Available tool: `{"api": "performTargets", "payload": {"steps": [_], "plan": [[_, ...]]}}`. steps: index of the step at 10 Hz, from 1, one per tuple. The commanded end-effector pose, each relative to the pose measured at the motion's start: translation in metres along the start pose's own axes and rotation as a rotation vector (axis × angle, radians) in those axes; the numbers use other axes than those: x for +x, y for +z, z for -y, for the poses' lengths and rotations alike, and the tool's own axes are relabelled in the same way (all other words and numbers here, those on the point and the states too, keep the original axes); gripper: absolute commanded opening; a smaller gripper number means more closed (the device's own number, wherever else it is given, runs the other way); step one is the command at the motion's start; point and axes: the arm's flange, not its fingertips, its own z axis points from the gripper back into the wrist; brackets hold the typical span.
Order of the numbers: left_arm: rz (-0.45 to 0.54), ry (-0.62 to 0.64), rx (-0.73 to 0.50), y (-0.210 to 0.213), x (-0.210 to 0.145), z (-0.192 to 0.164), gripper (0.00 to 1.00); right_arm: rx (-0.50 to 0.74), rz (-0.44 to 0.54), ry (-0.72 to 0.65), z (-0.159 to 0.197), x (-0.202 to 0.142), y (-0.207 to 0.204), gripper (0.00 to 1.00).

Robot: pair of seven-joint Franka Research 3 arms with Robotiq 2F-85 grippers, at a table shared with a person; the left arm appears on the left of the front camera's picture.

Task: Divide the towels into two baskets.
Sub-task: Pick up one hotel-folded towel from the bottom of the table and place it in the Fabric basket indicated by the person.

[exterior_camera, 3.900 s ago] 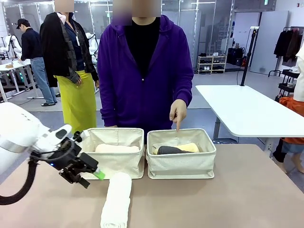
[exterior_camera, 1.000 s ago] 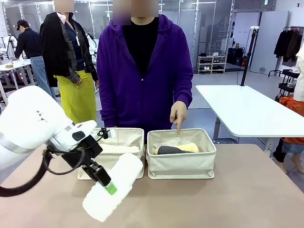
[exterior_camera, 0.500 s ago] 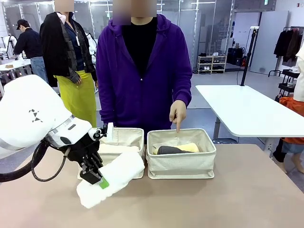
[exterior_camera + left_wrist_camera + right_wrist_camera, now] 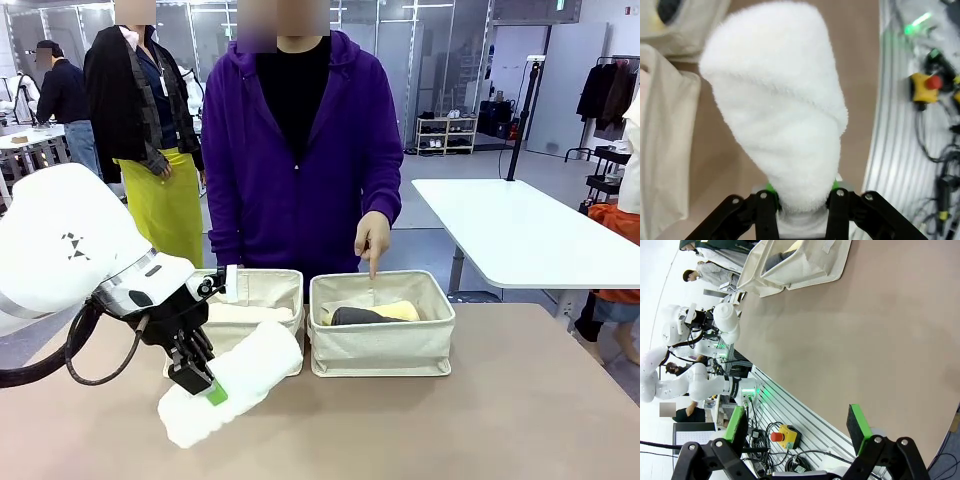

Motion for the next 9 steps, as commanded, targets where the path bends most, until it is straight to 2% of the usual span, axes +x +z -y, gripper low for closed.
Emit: {"api": "performTargets", "payload": {"steps": [1,3,4,5,6,7,9], "plan": [[-0.029,-0.246,0.121,0.014,0.036,0.0,0.4,0.011,0.017,0.002,-0.004,0.0,0.001,1.0],[-0.143,-0.426,0.192,0.019,0.1,-0.026,0.4,0.011,0.017,0.002,-0.004,0.0,0.001,1.0],[-0.174,-0.512,0.175,0.017,0.134,-0.036,0.4,0.011,0.017,0.002,-0.004,0.0,0.001,1.0],[-0.228,-0.543,0.19,0.012,0.164,-0.051,0.4,0.011,0.017,0.002,-0.004,0.0,0.001,1.0],[-0.229,-0.53,0.189,0.003,0.198,-0.063,0.4,0.011,0.017,0.002,-0.004,0.0,0.001,1.0],[-0.255,-0.496,0.21,-0.01,0.221,-0.073,0.4,0.011,0.017,0.002,-0.004,0.0,0.001,1.0],[-0.243,-0.434,0.23,-0.032,0.263,-0.099,0.4,0.011,0.017,0.002,-0.004,0.0,0.001,1.0]]}}
